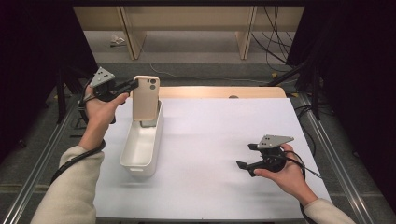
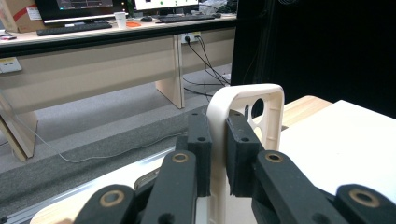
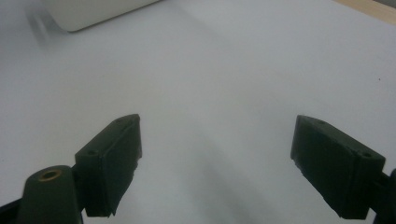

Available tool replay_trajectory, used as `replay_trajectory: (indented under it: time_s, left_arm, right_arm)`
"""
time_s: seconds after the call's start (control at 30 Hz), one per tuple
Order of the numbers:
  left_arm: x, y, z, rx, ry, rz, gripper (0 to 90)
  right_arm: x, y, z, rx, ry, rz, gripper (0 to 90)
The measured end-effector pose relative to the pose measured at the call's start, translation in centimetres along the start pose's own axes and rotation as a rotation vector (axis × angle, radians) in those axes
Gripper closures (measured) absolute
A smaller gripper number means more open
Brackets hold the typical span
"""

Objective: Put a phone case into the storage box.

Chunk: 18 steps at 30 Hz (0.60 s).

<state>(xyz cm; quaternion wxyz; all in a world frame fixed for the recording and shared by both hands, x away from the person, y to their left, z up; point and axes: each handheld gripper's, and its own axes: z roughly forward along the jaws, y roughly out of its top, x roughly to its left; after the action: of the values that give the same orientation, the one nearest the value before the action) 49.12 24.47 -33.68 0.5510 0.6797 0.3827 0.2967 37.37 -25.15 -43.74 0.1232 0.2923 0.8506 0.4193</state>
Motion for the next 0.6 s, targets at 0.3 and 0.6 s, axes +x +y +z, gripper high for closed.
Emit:
replay_trajectory:
  time_s: [0.3, 0.6]
  left_arm:
    - [0.4, -0.7, 0.4, 0.015, 0.011, -0.01, 81.3]
    - [0.6, -1.4, 0.8, 0.029, 0.016, -0.011, 81.3]
  right_arm:
    - [0.0, 0.0, 0.0, -0.002, 0.0, 0.0, 17.3]
    - [0.0, 0.0, 0.0, -0.003, 0.0, 0.0, 17.3]
